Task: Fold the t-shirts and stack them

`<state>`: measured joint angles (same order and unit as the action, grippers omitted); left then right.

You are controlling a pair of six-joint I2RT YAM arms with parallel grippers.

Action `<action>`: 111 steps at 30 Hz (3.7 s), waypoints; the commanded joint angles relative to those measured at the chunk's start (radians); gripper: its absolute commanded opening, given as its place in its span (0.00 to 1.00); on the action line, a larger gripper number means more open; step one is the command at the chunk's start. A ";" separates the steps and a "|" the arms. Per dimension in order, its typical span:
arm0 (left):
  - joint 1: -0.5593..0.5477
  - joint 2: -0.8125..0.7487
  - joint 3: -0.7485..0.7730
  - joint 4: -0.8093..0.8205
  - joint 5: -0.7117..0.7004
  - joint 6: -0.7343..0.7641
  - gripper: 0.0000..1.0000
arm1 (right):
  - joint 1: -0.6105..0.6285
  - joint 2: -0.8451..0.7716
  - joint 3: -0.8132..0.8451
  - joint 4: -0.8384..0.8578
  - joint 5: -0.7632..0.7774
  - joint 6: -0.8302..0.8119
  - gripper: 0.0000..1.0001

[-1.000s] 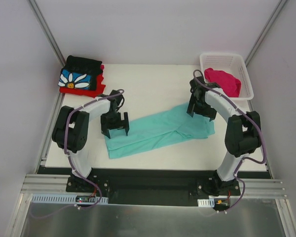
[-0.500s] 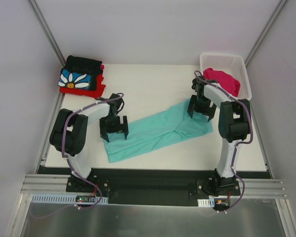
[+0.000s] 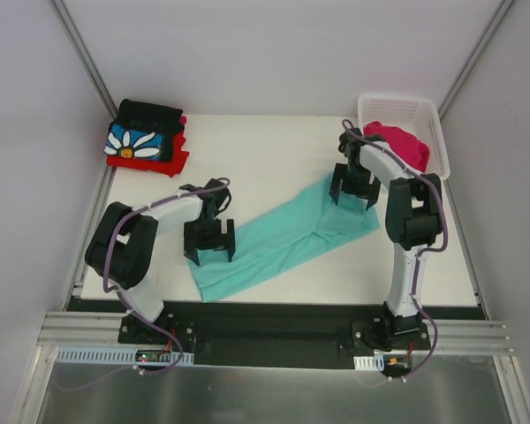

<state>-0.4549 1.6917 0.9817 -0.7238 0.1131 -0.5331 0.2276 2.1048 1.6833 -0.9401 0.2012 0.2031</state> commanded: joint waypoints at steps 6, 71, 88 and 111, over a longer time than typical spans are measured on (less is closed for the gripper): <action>-0.018 -0.033 0.000 -0.055 0.042 -0.038 0.99 | 0.090 -0.141 0.004 -0.060 -0.049 -0.039 0.96; -0.019 -0.070 -0.008 -0.077 0.020 -0.033 0.99 | 0.039 -0.190 -0.105 0.135 -0.117 -0.136 0.01; -0.019 -0.015 -0.058 0.021 0.020 -0.038 0.99 | 0.093 -0.108 -0.194 0.233 -0.175 -0.094 0.01; -0.169 0.049 -0.114 0.083 0.077 -0.137 0.99 | 0.108 0.176 0.231 0.074 -0.269 -0.169 0.01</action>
<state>-0.5507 1.6527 0.9043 -0.7376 0.1356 -0.6239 0.3023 2.2345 1.8023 -0.8043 -0.0578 0.0677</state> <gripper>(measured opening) 0.992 0.012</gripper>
